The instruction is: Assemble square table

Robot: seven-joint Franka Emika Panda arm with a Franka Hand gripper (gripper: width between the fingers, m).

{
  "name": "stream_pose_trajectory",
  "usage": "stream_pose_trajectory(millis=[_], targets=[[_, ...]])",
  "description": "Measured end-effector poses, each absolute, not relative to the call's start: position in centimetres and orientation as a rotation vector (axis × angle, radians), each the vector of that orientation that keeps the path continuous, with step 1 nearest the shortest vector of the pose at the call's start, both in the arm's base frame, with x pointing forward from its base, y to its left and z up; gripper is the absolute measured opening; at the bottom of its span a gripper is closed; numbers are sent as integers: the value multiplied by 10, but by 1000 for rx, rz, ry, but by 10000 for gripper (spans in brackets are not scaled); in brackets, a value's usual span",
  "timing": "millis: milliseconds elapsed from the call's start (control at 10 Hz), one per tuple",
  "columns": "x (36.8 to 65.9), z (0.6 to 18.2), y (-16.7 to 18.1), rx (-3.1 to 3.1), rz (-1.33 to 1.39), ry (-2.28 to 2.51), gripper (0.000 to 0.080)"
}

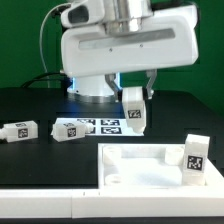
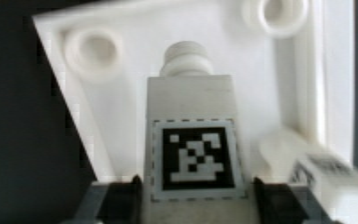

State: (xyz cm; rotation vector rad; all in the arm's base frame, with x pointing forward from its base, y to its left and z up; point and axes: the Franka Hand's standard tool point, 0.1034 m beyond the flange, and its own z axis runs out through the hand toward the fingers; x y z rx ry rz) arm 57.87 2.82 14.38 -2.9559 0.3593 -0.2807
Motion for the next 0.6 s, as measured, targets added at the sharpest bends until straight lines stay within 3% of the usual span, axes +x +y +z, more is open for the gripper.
stream_pose_trajectory(millis=[400, 600], targets=[[575, 134, 18, -2978, -718, 361, 285], [588, 125, 8, -3002, -760, 308, 285]])
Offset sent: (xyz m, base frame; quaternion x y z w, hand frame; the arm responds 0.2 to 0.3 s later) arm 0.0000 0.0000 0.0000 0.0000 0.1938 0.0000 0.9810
